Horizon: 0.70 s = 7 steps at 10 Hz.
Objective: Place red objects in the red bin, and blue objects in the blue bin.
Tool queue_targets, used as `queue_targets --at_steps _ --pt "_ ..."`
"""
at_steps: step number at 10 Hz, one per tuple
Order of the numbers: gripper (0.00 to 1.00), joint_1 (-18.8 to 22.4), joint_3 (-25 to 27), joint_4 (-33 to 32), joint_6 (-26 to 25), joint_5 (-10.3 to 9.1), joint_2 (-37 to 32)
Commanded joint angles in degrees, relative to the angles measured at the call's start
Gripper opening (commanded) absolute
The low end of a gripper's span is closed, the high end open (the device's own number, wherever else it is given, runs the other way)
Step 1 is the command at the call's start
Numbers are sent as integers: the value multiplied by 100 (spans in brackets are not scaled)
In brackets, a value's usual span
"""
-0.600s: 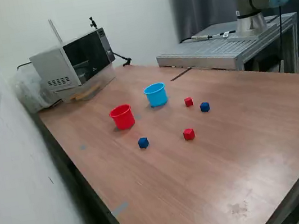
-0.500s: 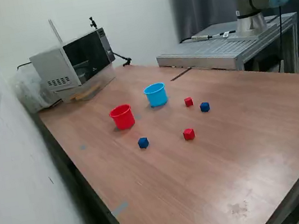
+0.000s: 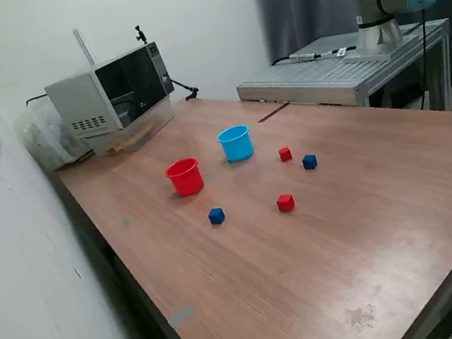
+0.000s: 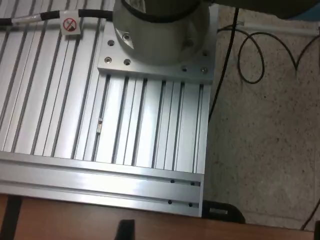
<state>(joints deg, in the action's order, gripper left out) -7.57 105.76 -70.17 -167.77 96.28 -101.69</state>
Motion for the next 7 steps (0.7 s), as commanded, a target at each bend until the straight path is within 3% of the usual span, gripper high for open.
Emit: queue_targets --at_steps 1,2,3,4,6,7 --pt "100 27 15 -632 -1 -4 0" --pt "100 27 32 -1125 -1 -117 0" --pt "100 27 7 -1487 8 -475 8" --pt "100 27 -11 -1812 -18 -609 8" --pt "100 228 -29 -2699 16 -628 139" --pt "100 360 -99 -2799 34 -628 393"
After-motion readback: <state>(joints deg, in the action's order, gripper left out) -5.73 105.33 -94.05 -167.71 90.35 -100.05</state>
